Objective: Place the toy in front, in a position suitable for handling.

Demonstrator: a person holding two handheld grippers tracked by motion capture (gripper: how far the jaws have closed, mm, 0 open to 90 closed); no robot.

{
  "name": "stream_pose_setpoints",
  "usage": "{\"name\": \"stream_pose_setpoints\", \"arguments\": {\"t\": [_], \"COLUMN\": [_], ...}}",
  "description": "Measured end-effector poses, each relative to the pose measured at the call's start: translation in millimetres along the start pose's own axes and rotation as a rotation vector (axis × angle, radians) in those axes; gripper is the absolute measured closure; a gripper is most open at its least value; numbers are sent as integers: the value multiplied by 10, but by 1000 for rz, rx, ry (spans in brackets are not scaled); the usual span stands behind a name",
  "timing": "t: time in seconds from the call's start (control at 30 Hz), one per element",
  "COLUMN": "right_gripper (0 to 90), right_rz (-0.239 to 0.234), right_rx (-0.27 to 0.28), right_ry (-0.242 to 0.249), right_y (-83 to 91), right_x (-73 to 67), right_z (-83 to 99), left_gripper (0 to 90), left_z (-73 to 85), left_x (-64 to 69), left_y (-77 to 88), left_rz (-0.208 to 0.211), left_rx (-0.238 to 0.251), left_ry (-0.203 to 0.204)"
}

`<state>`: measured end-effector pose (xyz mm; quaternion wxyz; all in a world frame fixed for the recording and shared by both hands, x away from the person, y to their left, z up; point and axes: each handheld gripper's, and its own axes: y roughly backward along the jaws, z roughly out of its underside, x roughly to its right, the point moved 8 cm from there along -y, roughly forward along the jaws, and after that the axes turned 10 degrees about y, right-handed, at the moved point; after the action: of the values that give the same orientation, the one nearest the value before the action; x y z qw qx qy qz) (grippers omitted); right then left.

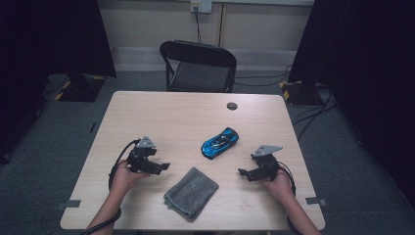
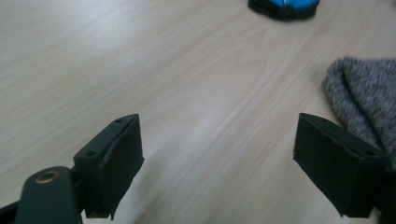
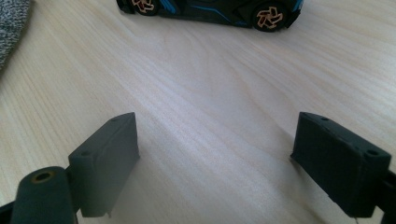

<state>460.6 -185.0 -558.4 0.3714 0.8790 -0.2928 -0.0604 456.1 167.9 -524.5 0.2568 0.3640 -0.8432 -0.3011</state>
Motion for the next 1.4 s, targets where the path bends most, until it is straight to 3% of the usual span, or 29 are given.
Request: {"name": "stream_pose_setpoints", "arguments": {"t": [0.1, 0.23, 0.57, 0.83, 1.4], "right_gripper": [137, 137, 137, 136, 137], "right_rz": [1, 1, 7, 7, 6], "right_rx": [0, 0, 0, 0, 0], "right_ry": [0, 1, -2, -2, -3], "right_y": [0, 0, 4, 4, 4], "right_x": [0, 0, -1, 0, 0], "right_z": [0, 1, 4, 4, 4], "left_gripper": [161, 188, 196, 182, 195], "left_z": [-76, -140, -347, -523, -900], "left_x": [42, 132, 346, 450, 675], "left_y": [23, -26, -251, -426, -771], "left_rz": [8, 6, 78, 83, 72], "left_rx": [22, 15, 4, -7, 4], "left_ry": [-24, -104, -98, -127, -124]}}
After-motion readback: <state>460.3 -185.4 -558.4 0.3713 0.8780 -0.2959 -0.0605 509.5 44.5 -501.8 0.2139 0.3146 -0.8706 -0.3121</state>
